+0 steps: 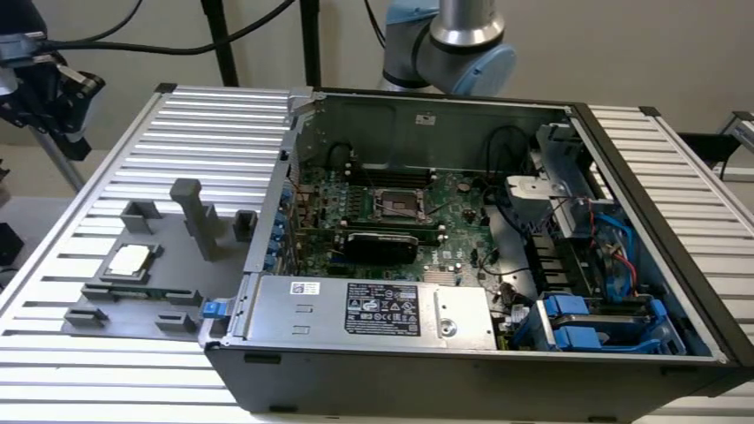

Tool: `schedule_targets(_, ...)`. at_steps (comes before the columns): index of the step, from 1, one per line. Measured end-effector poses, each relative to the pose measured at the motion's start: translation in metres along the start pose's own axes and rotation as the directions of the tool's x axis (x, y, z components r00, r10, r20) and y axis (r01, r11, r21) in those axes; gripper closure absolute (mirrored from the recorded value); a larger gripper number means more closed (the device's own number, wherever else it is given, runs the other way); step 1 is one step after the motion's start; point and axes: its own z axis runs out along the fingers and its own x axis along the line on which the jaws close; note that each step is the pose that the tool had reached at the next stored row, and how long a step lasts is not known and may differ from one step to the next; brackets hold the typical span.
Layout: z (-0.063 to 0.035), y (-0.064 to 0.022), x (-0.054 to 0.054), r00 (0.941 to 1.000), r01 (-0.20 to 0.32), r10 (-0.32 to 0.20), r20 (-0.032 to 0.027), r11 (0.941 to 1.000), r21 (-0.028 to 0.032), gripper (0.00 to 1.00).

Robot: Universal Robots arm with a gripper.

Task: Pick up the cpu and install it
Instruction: 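Reach for the cpu, then pick up the cpu and move it towards the insertion slot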

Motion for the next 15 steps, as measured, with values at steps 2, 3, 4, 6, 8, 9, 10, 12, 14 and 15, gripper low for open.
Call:
schedule_targets(2,0.0005,-0.0007,0.009,1.0000,0.000,0.000,0.0000,1.0000,0.0000,0.89)
schedule_targets(3,0.0008,-0.0010,0.014,1.0000,0.000,0.000,0.0000,1.0000,0.0000,0.89)
schedule_targets(4,0.0010,-0.0011,0.018,1.0000,0.000,0.000,0.0000,1.0000,0.0000,0.89)
schedule_targets(6,0.0013,-0.0004,0.024,1.0000,0.000,0.000,-0.0001,1.0000,0.0000,0.89)
schedule_targets(8,0.0013,-0.0002,0.025,1.0000,0.000,0.000,0.0000,1.0000,0.0000,0.89)
schedule_targets(9,0.0013,-0.0002,0.025,1.0000,0.000,0.000,-0.0001,1.0000,0.0000,0.89)
schedule_targets(10,0.0013,-0.0002,0.025,1.0000,0.000,0.000,-0.0001,1.0000,0.0000,0.89)
schedule_targets(12,0.0013,-0.0002,0.025,1.0000,0.000,0.000,-0.0001,1.0000,0.0000,0.89)
schedule_targets(14,0.0013,-0.0002,0.025,1.0000,0.000,0.000,-0.0001,1.0000,0.0000,0.89)
schedule_targets(15,0.0013,-0.0002,0.025,1.0000,0.000,0.000,-0.0001,1.0000,0.0000,0.89)
